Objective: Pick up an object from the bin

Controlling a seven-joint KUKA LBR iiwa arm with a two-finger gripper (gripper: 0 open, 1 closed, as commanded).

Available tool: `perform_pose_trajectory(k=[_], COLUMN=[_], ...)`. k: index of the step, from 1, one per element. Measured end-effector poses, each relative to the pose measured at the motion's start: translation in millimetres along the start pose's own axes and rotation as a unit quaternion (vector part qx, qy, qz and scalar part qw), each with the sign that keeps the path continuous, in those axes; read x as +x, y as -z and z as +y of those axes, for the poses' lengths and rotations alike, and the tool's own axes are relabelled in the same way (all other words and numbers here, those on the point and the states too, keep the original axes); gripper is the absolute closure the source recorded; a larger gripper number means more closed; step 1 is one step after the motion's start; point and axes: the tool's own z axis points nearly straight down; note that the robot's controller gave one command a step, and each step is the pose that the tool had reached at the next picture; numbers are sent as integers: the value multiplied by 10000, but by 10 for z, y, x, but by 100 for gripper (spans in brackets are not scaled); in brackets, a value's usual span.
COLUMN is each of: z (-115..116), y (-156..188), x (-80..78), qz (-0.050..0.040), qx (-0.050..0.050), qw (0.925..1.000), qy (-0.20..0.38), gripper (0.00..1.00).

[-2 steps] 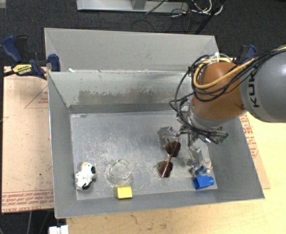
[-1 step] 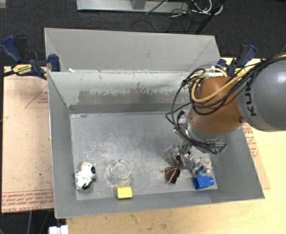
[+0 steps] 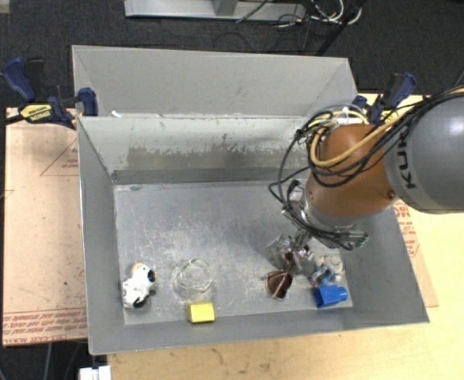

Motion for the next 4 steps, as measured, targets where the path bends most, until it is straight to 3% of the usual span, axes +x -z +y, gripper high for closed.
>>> perform_pose_trajectory(k=[4], z=[7], y=[467], x=[-6], qz=[-2], qx=[-1], qw=[10000], qy=[-8], gripper=[100])
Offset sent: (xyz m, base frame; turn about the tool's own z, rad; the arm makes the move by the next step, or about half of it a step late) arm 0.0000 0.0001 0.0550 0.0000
